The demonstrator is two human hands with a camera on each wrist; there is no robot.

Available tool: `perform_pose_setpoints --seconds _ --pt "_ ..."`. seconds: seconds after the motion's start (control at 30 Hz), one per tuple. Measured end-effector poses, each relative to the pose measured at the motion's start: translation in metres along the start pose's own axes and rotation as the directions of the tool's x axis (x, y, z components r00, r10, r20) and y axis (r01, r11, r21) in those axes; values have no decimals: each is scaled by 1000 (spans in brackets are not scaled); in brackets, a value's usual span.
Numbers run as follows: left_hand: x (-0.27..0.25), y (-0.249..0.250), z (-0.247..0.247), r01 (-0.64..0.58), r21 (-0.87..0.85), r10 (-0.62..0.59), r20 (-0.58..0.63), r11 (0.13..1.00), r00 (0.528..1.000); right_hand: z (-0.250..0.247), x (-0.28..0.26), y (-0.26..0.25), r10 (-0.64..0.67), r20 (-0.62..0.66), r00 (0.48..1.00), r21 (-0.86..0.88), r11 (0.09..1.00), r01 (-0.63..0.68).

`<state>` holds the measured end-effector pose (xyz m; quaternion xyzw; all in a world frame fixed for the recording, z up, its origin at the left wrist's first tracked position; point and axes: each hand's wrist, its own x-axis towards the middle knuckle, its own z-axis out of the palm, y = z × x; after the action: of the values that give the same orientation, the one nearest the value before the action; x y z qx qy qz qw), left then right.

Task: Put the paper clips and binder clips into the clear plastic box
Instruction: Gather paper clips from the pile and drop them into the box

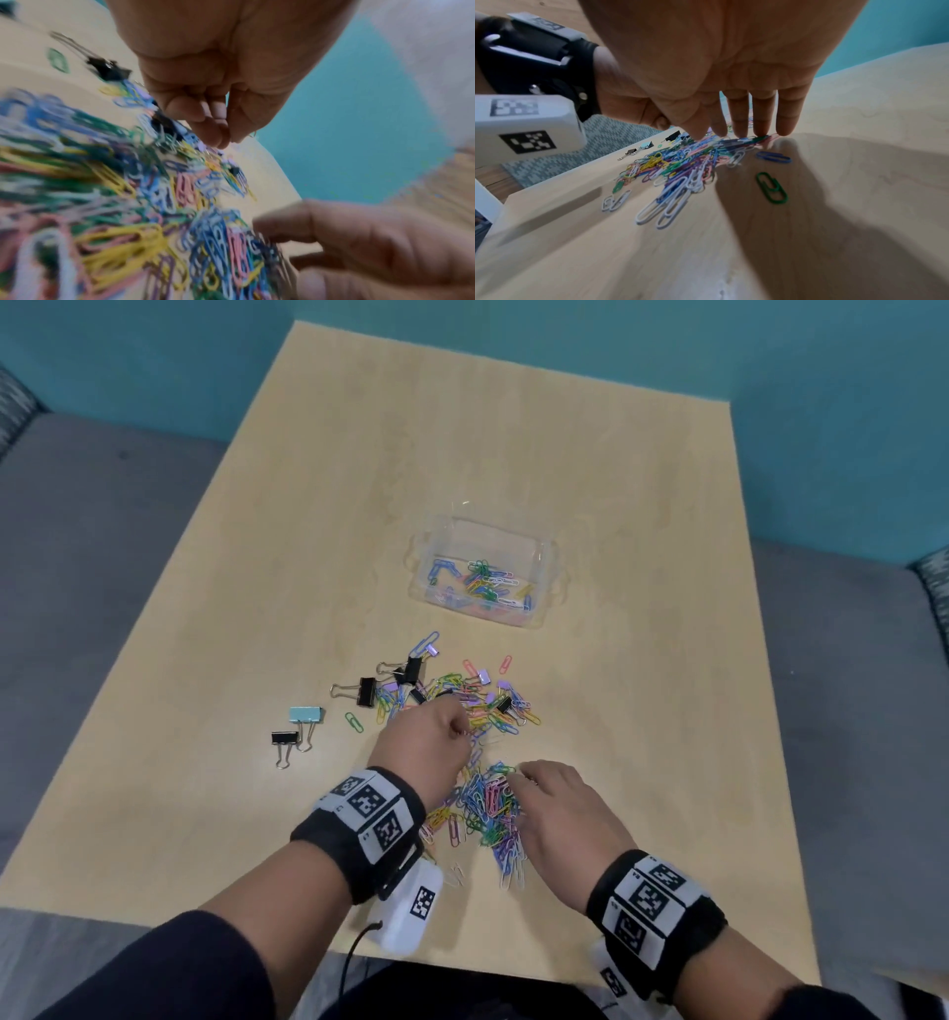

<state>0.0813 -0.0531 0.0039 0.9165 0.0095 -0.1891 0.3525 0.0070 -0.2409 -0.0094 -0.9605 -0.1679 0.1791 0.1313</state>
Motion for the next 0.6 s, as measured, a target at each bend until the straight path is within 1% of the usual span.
perform_pose_setpoints --seconds 0.07,0.2,0.27,0.3,0.33,0.4,0.43,0.47,0.5,0.53,0.6 --pt "-7 -16 -18 78 -34 -80 -54 996 995 2 1 0 -2 -10 1000 3 1000 2" --pt "-20 -68 -59 230 93 -210 -188 969 959 6 10 -10 -35 -14 999 -2 999 35" --pt "-19 -86 -65 278 117 -248 -224 953 942 3 17 -14 -65 -21 998 -9 998 64" --pt "-18 -91 -64 271 133 -232 -249 953 940 1 21 -15 -81 -21 997 -8 997 81" --pt "-19 -92 -62 224 159 -173 -280 962 944 0 27 -16 -88 -12 996 -4 996 88" --pt "-25 -87 -54 52 251 30 -313 967 949 -2 41 -16 -88 10 996 -17 996 88" --pt "-32 -79 -47 -48 300 135 -279 953 951 -2 47 -16 -88 27 996 -42 995 89" --pt "-41 -72 -37 -136 349 219 -212 927 952 0 52 -17 -93 50 994 -78 992 97" --pt "-50 -66 -25 -198 399 270 -131 895 954 1 54 -18 -106 72 992 -116 987 114" --pt "-58 -61 -13 -232 444 281 -49 866 958 2 53 -20 -125 94 988 -148 979 138" --pt "-70 -57 8 -247 512 244 74 822 967 5 45 -22 -163 126 979 -187 965 185"
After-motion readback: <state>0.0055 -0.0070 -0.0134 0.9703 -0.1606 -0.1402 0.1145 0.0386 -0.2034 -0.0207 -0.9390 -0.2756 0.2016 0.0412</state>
